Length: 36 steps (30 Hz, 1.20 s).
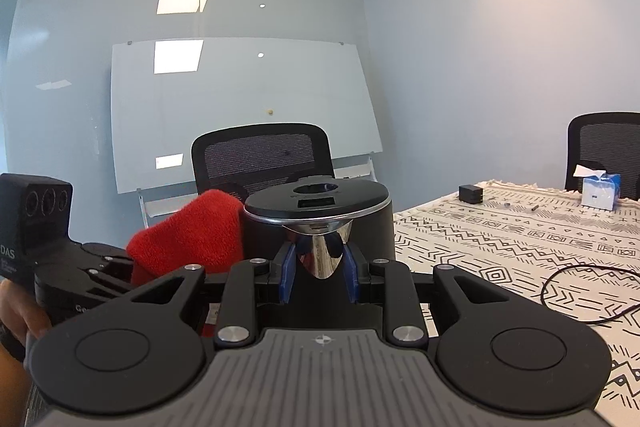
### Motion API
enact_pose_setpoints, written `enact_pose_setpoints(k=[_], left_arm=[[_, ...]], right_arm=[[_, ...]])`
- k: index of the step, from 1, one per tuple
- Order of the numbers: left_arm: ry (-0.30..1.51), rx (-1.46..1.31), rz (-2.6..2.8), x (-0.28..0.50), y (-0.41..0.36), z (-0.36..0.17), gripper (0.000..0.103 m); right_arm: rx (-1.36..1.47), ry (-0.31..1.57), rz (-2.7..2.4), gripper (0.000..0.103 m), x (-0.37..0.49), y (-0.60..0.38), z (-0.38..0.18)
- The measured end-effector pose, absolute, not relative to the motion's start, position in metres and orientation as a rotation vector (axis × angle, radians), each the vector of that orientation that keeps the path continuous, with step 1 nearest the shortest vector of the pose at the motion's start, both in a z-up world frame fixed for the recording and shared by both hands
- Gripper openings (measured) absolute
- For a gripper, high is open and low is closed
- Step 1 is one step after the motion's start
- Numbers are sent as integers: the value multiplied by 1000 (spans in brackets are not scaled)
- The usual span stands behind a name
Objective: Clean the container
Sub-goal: 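Wipe the red cloth along the kettle's side with the left gripper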
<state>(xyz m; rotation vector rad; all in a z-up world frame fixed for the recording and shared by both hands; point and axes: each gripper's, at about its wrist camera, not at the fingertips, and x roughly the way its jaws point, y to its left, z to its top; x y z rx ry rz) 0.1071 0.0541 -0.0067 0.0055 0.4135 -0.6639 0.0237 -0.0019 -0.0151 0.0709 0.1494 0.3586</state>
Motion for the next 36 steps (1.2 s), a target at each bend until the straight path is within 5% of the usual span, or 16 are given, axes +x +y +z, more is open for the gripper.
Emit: enact_pose_setpoints(k=[36], left_arm=[[411,-13,-401,63,-12,-8,37]], right_arm=[[100,126,363,25,14,-8,-6]])
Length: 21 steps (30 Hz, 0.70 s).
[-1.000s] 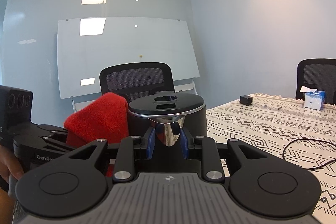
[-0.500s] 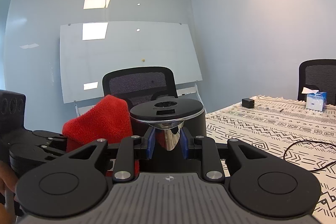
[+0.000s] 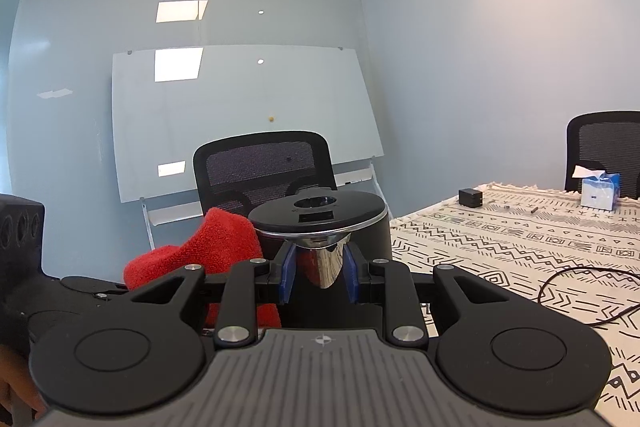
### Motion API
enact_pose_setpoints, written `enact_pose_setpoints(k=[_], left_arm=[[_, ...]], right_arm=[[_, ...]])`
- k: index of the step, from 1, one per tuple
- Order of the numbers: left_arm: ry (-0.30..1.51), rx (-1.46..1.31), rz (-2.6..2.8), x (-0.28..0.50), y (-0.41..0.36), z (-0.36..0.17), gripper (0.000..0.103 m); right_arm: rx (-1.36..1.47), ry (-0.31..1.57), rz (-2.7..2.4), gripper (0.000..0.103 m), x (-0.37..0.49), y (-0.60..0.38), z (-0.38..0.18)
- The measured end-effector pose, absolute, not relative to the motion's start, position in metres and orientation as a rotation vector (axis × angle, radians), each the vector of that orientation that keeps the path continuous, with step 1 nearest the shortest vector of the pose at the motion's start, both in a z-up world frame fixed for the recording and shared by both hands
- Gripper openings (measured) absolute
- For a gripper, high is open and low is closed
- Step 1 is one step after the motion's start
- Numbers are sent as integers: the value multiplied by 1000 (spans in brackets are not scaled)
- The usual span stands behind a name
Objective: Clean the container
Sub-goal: 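Wipe the red cloth along the kettle's side with the left gripper, then lower the black kettle onto the table with the right gripper while the left gripper pulls the cloth away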
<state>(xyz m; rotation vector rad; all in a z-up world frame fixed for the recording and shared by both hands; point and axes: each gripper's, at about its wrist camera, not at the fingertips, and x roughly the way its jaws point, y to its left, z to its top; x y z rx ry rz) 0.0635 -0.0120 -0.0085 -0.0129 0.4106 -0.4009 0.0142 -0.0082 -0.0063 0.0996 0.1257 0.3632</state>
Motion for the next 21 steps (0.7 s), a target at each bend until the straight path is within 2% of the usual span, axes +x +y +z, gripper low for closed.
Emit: enact_pose_setpoints(k=[8,13,17,21], left_arm=[[458,0,-370,71,-17,-21,39],[475,3,-362,68,-17,-19,48],[503,28,-362,61,-21,-19,60],[509,40,-353,52,-20,-14,63]], right_arm=[[98,118,363,25,11,-8,-4],[101,89,399,25,0,-5,4],[88,83,431,25,-9,4,8],[40,82,497,25,-23,17,11]])
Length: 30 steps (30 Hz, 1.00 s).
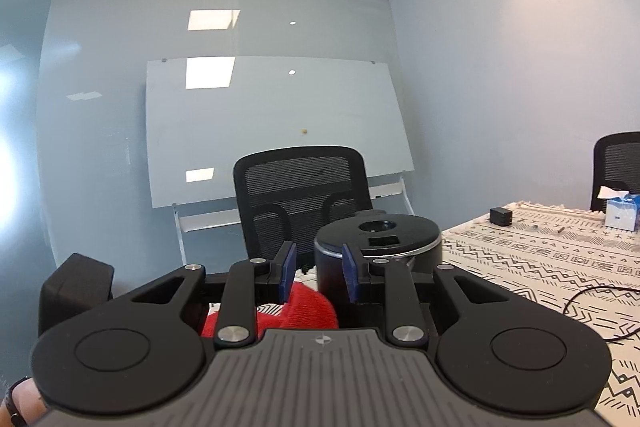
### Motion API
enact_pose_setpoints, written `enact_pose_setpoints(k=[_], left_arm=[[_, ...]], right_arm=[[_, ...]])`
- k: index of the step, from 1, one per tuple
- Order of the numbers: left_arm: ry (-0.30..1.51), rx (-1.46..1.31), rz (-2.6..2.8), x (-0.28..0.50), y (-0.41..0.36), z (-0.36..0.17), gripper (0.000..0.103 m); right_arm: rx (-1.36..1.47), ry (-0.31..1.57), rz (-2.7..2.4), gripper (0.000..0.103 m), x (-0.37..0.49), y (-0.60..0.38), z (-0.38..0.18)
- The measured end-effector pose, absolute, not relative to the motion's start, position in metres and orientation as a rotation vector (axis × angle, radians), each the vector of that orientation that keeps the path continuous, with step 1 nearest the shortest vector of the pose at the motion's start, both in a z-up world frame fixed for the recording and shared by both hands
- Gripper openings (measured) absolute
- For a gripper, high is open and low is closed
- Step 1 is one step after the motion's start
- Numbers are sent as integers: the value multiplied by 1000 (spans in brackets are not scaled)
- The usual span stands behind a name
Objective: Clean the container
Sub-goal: 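Lower the black kettle onto the table with the right gripper while the left gripper pulls the cloth away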
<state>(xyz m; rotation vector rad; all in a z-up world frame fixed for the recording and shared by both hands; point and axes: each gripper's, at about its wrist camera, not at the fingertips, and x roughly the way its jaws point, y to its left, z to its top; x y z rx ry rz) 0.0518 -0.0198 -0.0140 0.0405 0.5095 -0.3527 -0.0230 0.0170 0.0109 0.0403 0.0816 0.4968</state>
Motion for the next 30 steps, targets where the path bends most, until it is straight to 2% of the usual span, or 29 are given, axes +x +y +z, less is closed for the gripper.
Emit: enact_pose_setpoints(k=[7,13,15,17,30], left_arm=[[486,41,-337,34,-10,-12,76],[470,18,-332,7,1,-11,77],[469,15,-333,-2,4,-11,82],[462,13,-331,-11,6,-9,93],[353,2,-332,-70,14,16,100]], right_arm=[[-25,89,527,25,-54,37,11],[27,124,450,25,-68,40,8],[43,139,420,25,-72,40,5],[64,158,389,25,-76,39,3],[105,233,152,26,-98,43,-11]])
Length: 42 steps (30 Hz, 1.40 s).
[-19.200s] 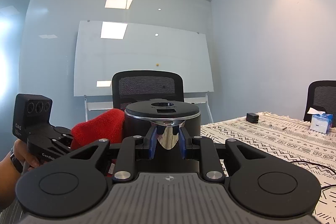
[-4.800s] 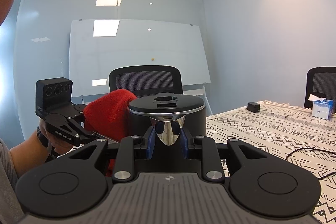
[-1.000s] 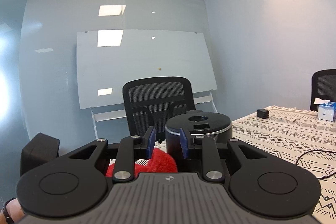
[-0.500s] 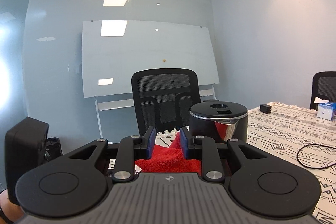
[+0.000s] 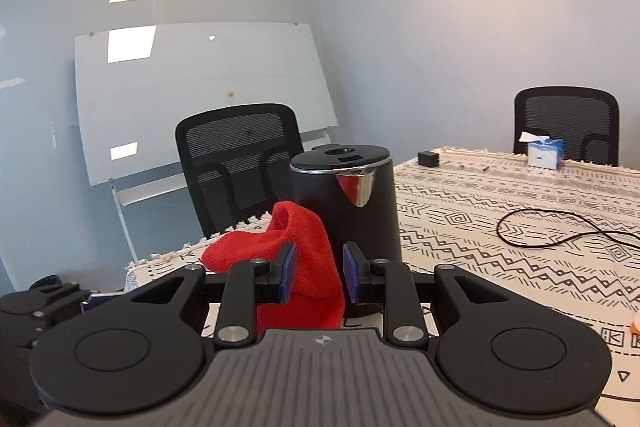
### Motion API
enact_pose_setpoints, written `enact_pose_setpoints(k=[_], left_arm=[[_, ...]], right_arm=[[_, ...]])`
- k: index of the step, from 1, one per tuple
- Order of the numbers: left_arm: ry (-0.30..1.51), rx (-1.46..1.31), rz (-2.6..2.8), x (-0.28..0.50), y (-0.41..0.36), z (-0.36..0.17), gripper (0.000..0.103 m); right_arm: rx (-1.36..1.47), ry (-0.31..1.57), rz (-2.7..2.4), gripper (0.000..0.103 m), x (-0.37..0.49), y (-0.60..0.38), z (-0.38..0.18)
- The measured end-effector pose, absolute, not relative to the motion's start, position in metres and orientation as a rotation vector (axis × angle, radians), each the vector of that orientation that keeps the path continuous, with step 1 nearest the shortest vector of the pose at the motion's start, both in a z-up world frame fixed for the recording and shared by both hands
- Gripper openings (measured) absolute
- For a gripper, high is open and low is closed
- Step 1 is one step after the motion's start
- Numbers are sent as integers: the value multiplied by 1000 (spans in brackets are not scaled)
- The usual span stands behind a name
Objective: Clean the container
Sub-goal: 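Lower the black kettle onto the table with the right gripper while the left gripper pulls the cloth away, then open the right gripper and withdraw it from the kettle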
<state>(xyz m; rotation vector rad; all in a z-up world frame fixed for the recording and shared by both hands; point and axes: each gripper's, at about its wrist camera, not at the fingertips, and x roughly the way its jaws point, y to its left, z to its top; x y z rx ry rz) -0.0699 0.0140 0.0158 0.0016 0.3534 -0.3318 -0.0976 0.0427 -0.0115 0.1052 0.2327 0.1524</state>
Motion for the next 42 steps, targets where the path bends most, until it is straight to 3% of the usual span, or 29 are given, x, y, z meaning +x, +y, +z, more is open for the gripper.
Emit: enact_pose_setpoints(k=[42], left_arm=[[346,-29,-188,-102,2,23,103]], right_arm=[[142,313,-64,33,-135,43,-43]])
